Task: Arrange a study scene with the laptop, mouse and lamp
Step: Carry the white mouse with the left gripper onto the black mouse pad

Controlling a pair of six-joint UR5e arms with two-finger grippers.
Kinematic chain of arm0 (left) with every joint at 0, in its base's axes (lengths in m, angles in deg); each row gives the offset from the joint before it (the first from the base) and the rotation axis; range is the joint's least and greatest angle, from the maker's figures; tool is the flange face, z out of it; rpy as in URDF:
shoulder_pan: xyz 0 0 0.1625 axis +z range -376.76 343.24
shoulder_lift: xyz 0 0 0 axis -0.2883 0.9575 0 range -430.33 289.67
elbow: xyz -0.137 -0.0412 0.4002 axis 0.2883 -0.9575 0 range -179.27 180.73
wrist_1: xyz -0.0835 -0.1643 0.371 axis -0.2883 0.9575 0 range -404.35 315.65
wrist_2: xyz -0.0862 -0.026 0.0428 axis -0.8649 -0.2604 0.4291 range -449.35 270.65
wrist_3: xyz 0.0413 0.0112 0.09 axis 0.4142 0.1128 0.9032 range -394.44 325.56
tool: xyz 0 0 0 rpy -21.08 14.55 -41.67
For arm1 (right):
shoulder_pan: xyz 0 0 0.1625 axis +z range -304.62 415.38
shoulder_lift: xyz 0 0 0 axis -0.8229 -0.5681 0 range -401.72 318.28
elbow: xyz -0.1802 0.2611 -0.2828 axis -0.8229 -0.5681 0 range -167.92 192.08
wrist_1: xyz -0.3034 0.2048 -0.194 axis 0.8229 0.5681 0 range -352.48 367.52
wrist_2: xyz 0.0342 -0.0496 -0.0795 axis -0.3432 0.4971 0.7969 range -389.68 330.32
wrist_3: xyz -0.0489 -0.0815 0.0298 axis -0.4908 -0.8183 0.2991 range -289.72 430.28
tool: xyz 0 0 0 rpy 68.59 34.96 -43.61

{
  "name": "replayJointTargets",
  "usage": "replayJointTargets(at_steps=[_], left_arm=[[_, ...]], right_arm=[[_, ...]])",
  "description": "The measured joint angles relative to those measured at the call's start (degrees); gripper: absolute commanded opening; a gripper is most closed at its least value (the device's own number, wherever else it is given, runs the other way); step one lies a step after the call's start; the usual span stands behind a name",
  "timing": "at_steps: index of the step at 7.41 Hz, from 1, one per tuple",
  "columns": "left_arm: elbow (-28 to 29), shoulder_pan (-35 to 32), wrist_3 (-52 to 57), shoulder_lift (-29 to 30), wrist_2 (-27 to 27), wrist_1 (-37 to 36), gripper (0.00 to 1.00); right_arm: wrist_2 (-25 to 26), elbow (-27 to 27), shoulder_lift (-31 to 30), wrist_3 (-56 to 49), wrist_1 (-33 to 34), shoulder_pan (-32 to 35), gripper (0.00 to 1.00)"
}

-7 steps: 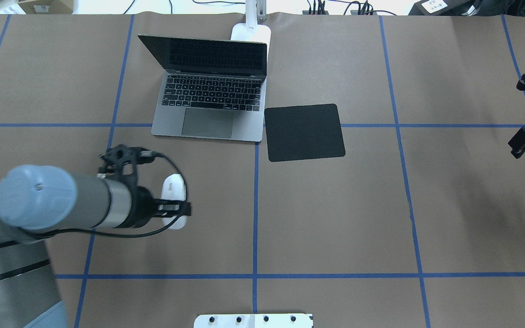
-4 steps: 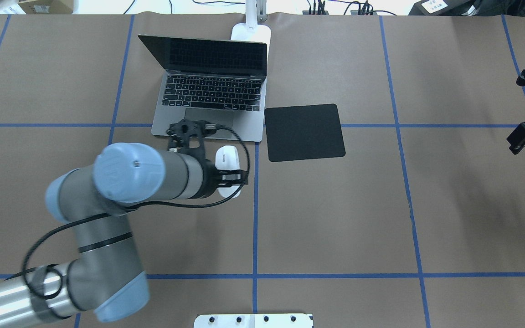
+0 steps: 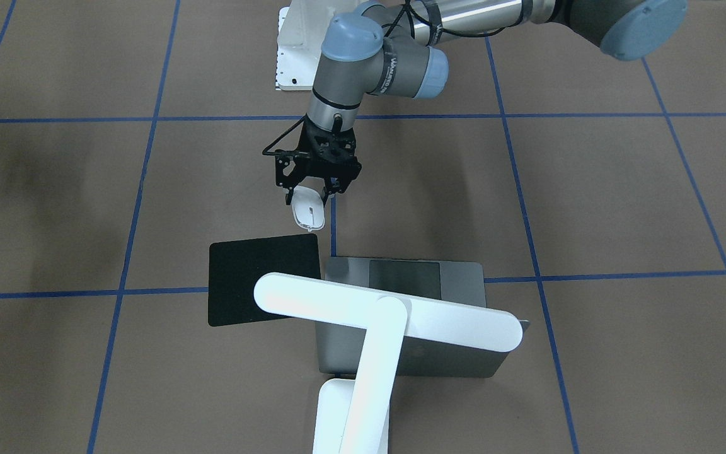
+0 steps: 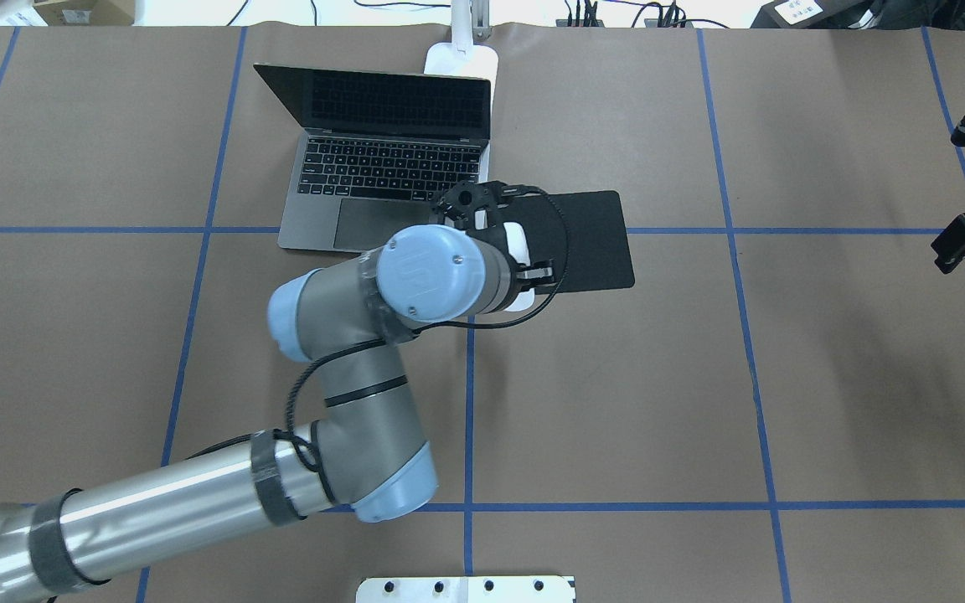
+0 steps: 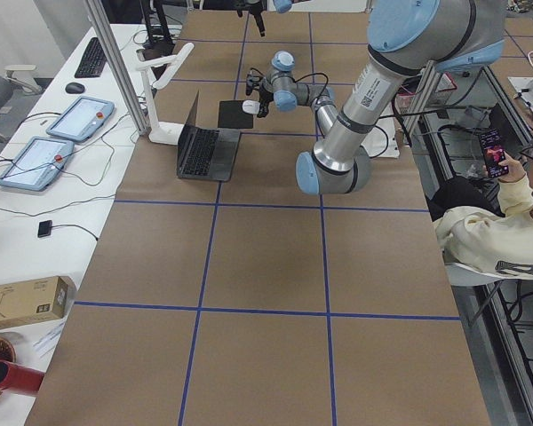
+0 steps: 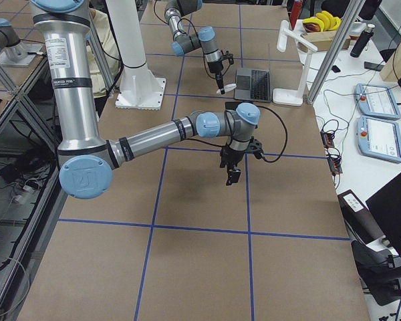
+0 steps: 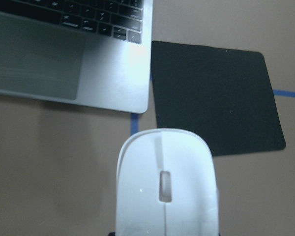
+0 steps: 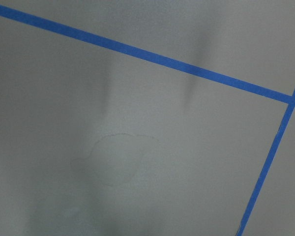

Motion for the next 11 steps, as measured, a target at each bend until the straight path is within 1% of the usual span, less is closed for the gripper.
replayJointTargets(at_steps=[2,3,4,5,7,8,9,10,11], left_arm=[[9.0,-0.1,-0.4,5.1,4.6,3.9,0.43],[12.2,-0.1,-0.4,6.7,6.3,5.1,0.57],[15.1,0.0,-0.4,8.1,7.5,6.0,0.78],[17.7,0.3,-0.8,8.9,8.7,7.2,0.9],[20.7,1.3,-1.7,9.5,11.0,9.1,0.99],[20.7,1.5,-1.8,9.6,11.3,9.4,0.99],[19.0,1.4,-1.3,9.2,11.0,9.1,0.99],[13.6,1.1,-0.1,6.9,9.7,7.2,0.99],[3.8,0.6,1.8,1.8,7.1,2.4,0.99]], right_arm=[[0.1,0.7,-0.4,-0.2,-0.1,0.3,1.0],[0.2,0.7,-0.5,-0.3,-0.1,0.4,1.0],[0.2,0.6,-0.6,-0.2,-0.1,0.4,1.0],[0.3,0.6,-0.6,0.0,-0.1,0.5,1.0],[0.3,0.5,-0.4,0.6,-0.1,0.8,1.0],[0.3,0.5,-0.1,1.7,-0.1,1.1,1.0],[0.4,0.5,0.2,3.3,-0.1,1.5,1.0],[0.5,0.2,0.3,4.1,-0.2,2.0,1.0],[0.6,-0.2,0.4,4.5,-0.4,2.6,1.0]])
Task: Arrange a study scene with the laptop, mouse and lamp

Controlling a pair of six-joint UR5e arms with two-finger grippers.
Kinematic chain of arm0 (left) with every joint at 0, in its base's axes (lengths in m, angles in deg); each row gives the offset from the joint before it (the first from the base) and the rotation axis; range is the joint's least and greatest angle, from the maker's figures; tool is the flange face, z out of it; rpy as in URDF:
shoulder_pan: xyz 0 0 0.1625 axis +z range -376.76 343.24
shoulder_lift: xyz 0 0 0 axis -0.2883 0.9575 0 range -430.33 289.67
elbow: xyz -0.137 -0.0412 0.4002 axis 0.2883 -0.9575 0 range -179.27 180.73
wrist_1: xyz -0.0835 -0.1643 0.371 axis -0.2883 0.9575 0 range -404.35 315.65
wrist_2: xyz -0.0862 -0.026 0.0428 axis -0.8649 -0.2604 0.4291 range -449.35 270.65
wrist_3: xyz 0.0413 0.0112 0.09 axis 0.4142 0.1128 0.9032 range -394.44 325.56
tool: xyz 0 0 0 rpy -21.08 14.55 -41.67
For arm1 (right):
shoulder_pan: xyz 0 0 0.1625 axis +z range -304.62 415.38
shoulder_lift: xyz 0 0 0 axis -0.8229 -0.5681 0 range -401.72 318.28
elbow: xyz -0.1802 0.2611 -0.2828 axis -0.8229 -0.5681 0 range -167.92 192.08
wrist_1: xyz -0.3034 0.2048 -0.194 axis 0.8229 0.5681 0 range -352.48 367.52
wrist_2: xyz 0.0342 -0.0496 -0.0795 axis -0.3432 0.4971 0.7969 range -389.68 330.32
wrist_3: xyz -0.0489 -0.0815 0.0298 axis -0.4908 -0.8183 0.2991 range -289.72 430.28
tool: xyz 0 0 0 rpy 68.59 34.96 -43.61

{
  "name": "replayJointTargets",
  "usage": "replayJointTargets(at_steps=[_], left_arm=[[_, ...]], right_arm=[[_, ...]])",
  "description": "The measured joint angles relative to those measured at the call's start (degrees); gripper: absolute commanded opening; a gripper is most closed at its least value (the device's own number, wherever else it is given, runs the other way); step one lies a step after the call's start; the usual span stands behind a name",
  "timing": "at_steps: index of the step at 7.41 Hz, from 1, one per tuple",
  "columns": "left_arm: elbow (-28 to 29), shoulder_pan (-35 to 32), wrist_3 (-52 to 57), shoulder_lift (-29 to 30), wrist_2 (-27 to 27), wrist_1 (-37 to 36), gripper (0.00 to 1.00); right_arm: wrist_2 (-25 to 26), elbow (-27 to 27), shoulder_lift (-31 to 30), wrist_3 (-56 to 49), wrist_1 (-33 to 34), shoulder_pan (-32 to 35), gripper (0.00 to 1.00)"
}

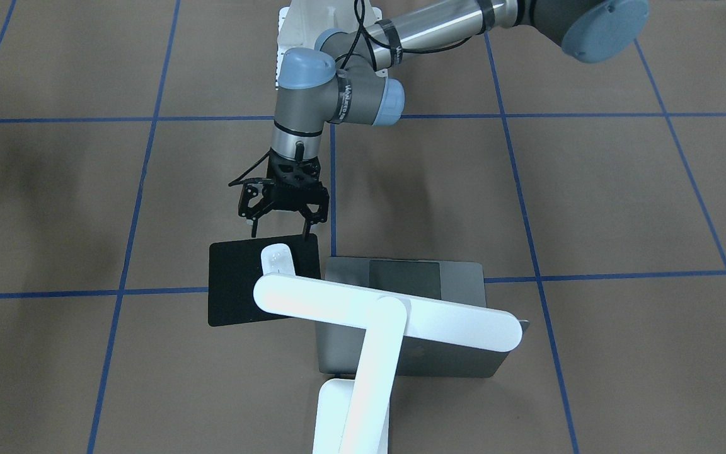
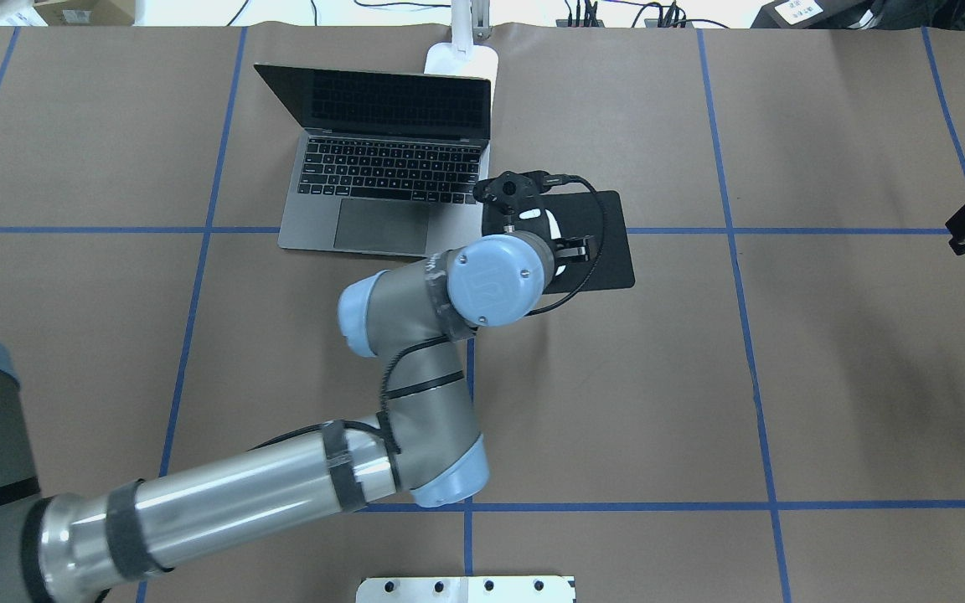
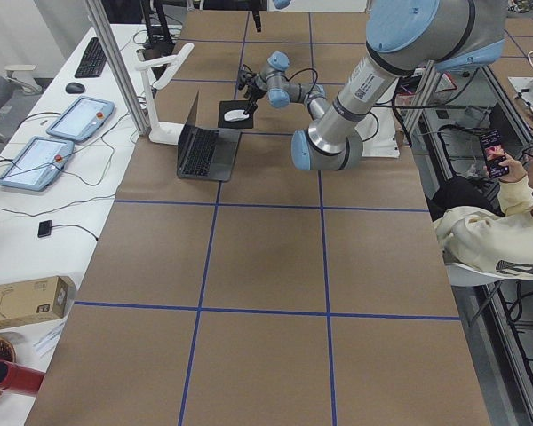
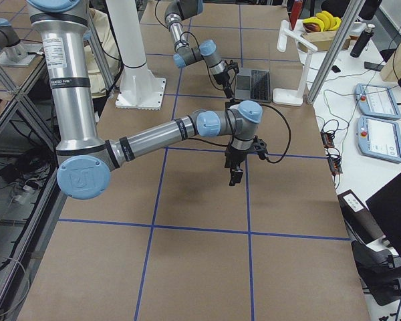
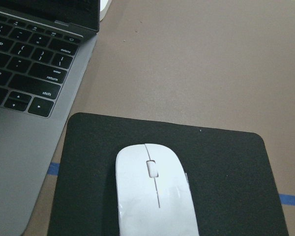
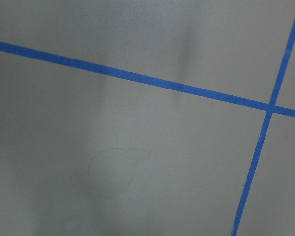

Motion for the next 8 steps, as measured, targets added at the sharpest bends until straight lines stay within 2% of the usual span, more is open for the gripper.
replayJointTargets(at_steps=[2,3,5,8], left_arm=[[-21.4,-3.3,5.6,-11.0,-7.3,-14.8,0.99],[-27.2,-5.5,8.7,-14.0,-11.1,-21.0,0.99],[-30.8,-11.5,17.1,-18.3,-19.4,-28.1,0.99],[-30.4,-25.6,34.1,-28.5,-32.7,-31.2,0.99]], right_arm=[[-0.1,-0.5,0.1,0.4,-0.3,0.9,1.0],[-0.5,-0.7,0.1,0.5,-0.3,1.7,1.0],[-1.8,-1.0,-0.4,0.9,-0.3,3.2,1.0],[-2.1,-1.6,-0.7,1.0,-0.4,5.5,1.0]])
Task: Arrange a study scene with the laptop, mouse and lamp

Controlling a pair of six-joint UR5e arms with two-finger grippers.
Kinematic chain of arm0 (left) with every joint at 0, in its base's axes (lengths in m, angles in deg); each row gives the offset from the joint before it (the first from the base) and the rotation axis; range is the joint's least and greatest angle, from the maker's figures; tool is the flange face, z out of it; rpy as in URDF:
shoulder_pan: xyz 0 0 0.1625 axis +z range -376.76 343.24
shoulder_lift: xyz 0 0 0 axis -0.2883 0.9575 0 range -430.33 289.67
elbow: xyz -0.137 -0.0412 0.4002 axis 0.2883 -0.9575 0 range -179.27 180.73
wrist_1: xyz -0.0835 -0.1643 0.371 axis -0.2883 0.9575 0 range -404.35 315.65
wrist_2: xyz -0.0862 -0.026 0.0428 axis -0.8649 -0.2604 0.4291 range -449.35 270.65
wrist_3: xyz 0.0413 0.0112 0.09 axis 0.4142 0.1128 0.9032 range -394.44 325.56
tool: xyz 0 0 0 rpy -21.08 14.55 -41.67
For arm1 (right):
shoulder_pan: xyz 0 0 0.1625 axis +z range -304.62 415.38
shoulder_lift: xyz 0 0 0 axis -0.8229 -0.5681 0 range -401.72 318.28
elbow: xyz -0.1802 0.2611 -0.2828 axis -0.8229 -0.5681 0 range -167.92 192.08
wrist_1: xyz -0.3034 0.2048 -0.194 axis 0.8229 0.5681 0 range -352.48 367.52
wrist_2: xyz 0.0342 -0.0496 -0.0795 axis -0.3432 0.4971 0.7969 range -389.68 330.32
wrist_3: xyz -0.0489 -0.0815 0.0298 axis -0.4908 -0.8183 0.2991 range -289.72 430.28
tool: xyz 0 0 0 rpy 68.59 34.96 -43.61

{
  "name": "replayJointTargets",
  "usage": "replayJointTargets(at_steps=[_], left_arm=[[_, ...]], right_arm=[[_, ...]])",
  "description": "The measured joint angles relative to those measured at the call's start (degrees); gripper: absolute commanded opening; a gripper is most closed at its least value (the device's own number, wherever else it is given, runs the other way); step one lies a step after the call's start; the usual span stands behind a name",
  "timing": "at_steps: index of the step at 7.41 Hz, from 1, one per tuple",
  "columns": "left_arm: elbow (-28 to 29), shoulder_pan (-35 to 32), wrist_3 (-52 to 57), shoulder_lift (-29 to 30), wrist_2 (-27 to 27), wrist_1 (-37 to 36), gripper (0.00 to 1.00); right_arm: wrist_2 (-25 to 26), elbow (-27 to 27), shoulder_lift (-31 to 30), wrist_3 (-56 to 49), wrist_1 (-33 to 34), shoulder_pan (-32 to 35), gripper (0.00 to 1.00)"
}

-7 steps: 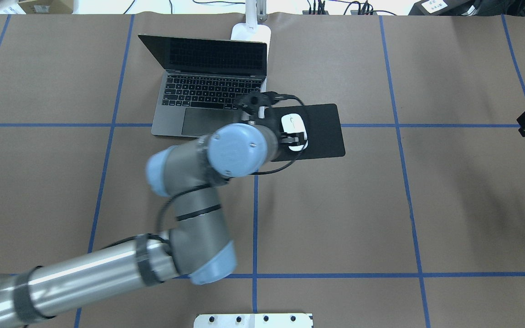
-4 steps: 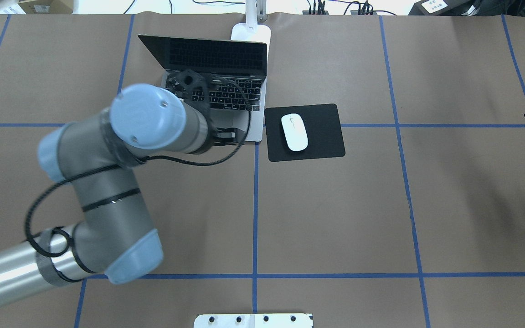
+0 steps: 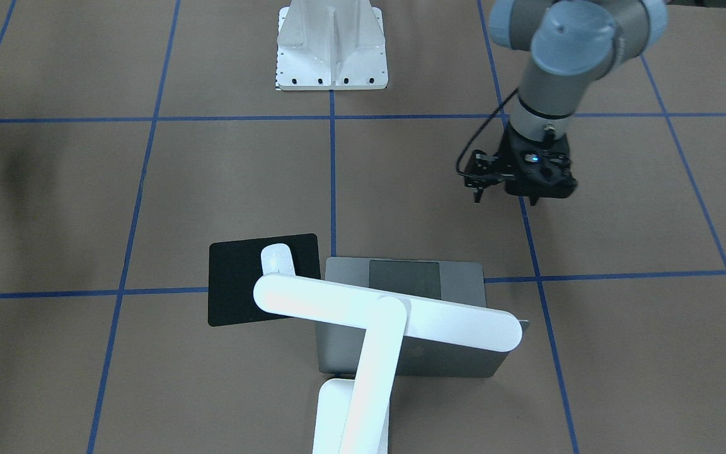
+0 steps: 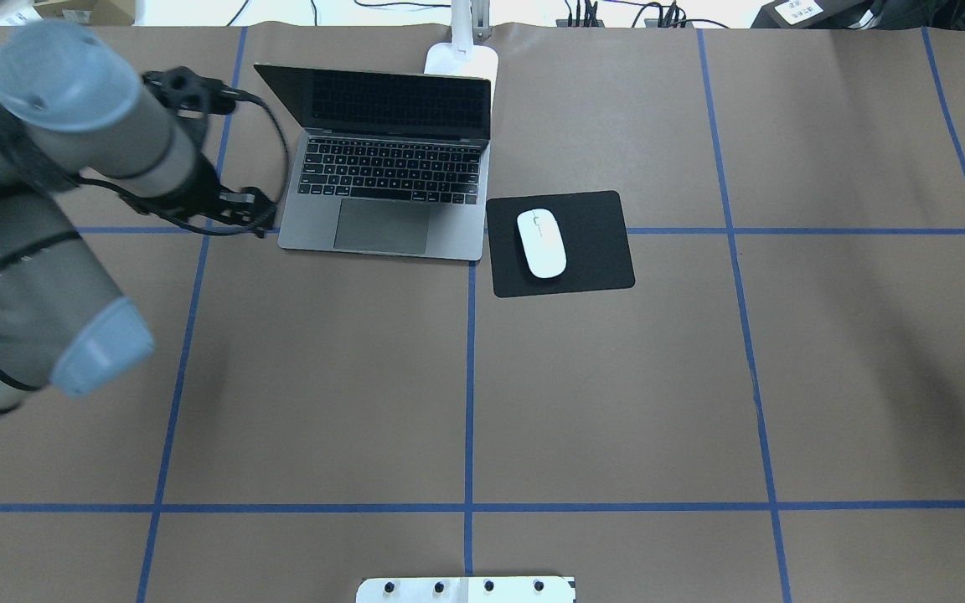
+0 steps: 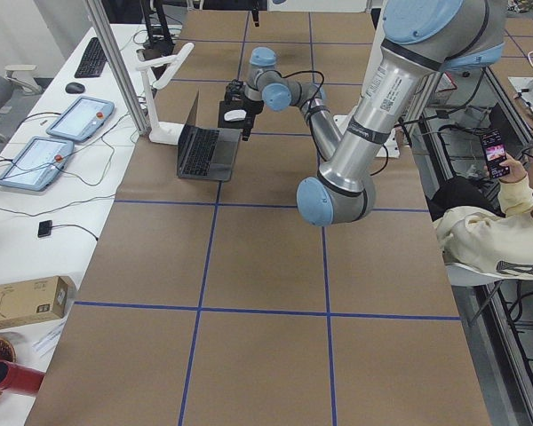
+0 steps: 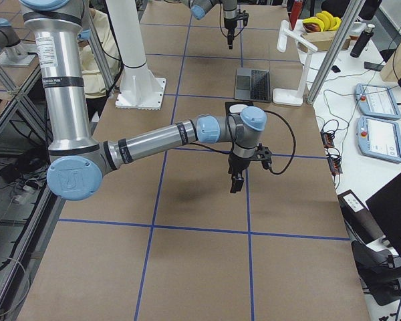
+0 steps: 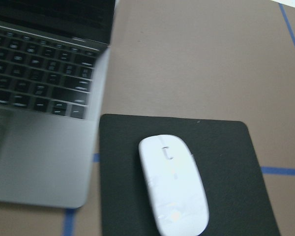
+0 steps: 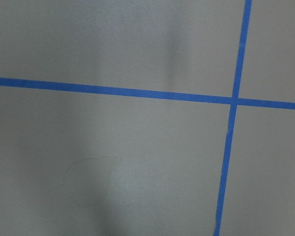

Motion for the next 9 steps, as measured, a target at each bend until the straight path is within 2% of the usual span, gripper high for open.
replayJointTargets(at_steps=[3,7,9], left_arm=[[5.0,-15.4,21.1,-8.0,-7.7,-1.3,0.99],[17.0,-31.9,44.6,-13.6,-13.8,0.5,0.99],[23.4,-38.7,53.1,-15.9,-15.3,3.0,0.99]], right_arm=[[-0.2,-2.8,-0.1,-6.5,-0.7,4.6,1.0],[-3.6,-14.7,-1.2,-16.8,-10.0,11.1,1.0],[-3.9,-18.0,-1.3,-19.9,-11.3,12.4,1.0]])
